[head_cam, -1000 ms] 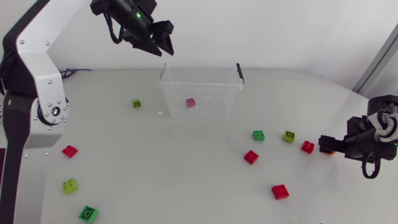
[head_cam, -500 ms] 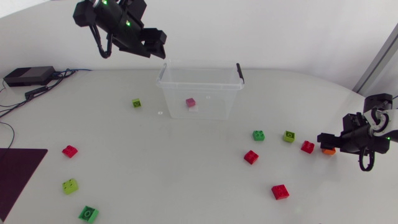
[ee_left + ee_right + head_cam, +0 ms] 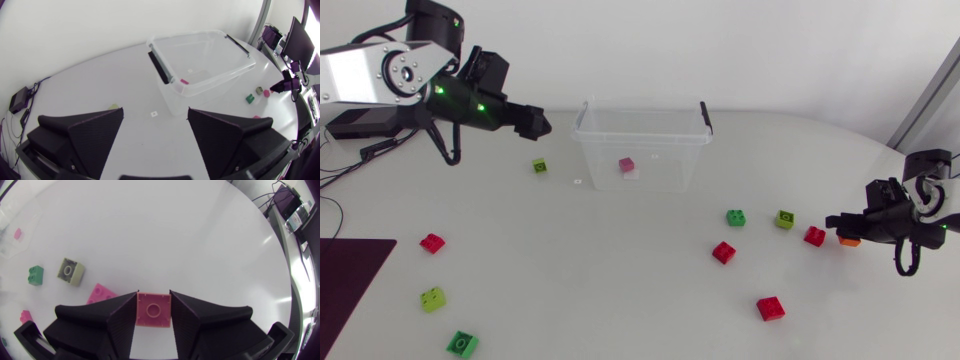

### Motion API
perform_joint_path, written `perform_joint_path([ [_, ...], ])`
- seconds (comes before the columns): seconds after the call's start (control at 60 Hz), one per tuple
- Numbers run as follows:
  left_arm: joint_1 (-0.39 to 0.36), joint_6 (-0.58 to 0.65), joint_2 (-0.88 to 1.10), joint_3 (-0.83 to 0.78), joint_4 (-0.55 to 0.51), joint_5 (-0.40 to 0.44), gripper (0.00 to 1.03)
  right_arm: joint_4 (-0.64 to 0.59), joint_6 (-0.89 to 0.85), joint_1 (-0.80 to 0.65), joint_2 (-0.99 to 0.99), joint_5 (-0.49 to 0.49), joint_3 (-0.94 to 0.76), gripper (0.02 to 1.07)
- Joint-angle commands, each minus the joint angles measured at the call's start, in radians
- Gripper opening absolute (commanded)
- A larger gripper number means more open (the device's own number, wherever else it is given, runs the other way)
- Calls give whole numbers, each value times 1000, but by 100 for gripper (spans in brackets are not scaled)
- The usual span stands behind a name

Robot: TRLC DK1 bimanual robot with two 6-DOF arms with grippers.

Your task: Pick up the duplo bricks and place them in the container

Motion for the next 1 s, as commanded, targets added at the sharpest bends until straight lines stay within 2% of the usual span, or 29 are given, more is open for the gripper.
perform_joint_path([
  [0.0,43,51,-27,-86,52,27,95,-32,-13,28,-74,-5,-28,22],
  [0.183,121,119,-22,-201,186,104,95,-114,10,105,-238,-6,-34,22],
  [0.583,238,180,168,-223,388,248,95,-253,77,299,-482,-15,29,22],
  [0.983,279,240,407,-68,430,373,95,-275,156,499,-483,-5,170,22],
])
